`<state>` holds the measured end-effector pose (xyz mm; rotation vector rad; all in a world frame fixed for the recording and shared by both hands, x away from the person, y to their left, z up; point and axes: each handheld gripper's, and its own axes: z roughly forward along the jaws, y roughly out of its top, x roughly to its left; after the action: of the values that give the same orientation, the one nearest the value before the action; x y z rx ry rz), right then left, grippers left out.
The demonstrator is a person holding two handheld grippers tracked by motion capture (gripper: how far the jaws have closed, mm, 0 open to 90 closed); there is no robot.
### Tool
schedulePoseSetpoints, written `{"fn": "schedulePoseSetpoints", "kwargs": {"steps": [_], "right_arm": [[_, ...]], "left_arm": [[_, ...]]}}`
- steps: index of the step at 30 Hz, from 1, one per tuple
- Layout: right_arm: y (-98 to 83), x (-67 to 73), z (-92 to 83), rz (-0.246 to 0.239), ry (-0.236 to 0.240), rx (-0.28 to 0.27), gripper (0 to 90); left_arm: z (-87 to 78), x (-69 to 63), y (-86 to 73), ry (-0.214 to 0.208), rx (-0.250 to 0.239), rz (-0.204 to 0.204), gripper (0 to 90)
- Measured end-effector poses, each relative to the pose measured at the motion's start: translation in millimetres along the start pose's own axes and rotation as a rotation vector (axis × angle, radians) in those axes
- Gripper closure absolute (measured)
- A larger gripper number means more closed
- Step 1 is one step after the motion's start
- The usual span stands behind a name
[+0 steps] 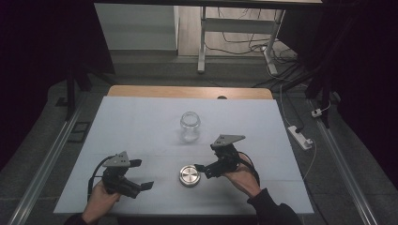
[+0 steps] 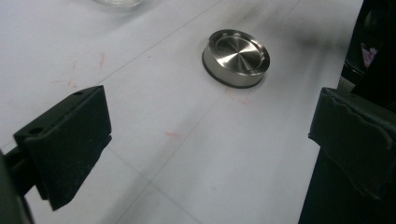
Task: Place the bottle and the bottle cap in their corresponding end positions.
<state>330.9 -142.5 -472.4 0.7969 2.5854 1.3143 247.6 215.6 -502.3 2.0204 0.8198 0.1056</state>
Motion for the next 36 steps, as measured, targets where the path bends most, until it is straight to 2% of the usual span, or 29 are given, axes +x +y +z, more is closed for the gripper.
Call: {"fn": "schedulePoseSetpoints", "kwargs": {"steps": [14,24,36], "right_arm": [[-22.0,1.0,-27.8,0.005,-0.055,-0.021,0.0],[-40.1,-0.8,-47.4,0.007,-0.117,-0.025,0.0],[-65.9,-4.0,-75.4,0.047,-0.186,-0.036,0.0]], "left_arm": [[-22.8,0.6,-18.3,0.025,-0.033,-0.048,0.0],[-39.2,-0.3,-33.7,0.066,-0.045,-0.077,0.0],[-58.5,0.1,-52.8,0.105,-0.078,-0.133,0.0]]}}
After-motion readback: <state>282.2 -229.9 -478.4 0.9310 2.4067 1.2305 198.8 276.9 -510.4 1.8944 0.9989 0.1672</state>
